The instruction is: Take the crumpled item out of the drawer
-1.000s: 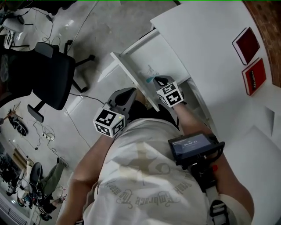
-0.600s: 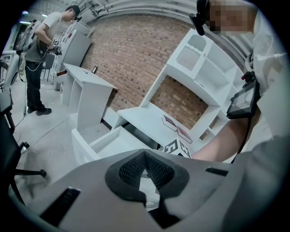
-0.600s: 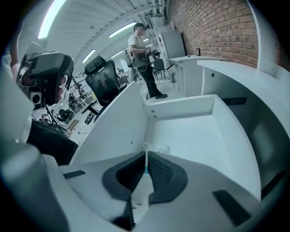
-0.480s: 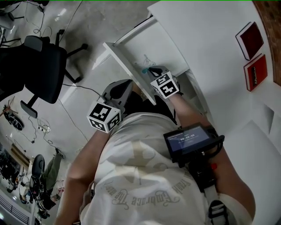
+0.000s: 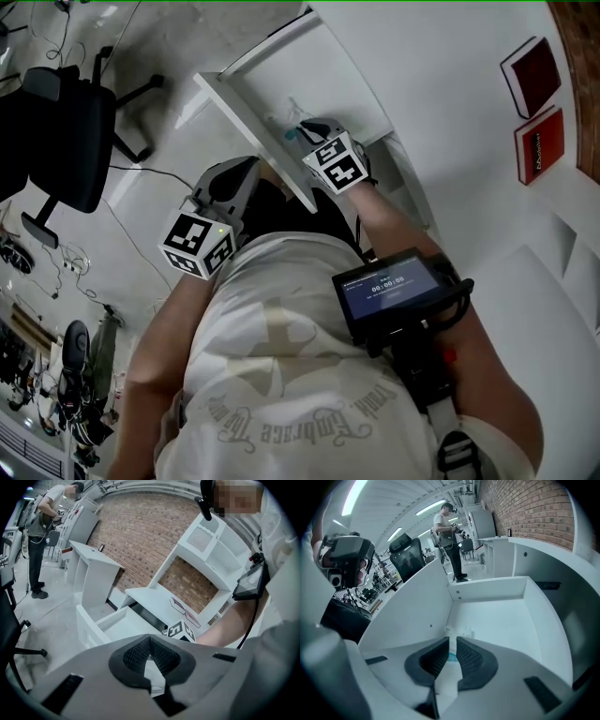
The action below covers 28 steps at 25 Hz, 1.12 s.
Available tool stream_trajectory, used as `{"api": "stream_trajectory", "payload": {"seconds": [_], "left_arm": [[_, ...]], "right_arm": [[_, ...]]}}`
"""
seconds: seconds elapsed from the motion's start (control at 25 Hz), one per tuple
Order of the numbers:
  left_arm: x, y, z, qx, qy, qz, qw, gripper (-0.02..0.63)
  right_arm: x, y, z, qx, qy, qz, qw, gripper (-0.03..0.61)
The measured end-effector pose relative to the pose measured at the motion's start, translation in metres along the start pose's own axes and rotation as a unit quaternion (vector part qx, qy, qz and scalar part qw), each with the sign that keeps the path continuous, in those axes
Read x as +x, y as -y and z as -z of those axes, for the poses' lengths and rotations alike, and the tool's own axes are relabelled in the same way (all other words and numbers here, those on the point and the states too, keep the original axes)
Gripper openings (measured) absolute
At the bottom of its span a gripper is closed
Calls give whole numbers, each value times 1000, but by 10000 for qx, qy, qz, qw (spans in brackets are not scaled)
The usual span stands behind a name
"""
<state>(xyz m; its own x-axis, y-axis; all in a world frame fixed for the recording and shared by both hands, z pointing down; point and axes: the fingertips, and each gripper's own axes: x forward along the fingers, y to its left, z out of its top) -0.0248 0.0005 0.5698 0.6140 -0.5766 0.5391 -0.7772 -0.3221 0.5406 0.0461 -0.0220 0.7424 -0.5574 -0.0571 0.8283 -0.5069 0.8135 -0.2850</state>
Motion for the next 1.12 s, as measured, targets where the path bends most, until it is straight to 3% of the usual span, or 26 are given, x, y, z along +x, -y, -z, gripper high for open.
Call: {"api": "stream_trajectory", "payload": {"seconds": [0.16,0.56,1.12], "left_arm": [[-3,-3,3,-87,6,-32,10000,20],[-3,-22,21,-297,-53,-126,9995,20],[-8,-9,18,-466,-79,-256,9986,20]], "right_arm": [[3,-3,6,26,-183,-58,9998,124],[43,1,23,269,-527,-115,9982,271],[63,11,17,465,-847,-207,9951,288]]}}
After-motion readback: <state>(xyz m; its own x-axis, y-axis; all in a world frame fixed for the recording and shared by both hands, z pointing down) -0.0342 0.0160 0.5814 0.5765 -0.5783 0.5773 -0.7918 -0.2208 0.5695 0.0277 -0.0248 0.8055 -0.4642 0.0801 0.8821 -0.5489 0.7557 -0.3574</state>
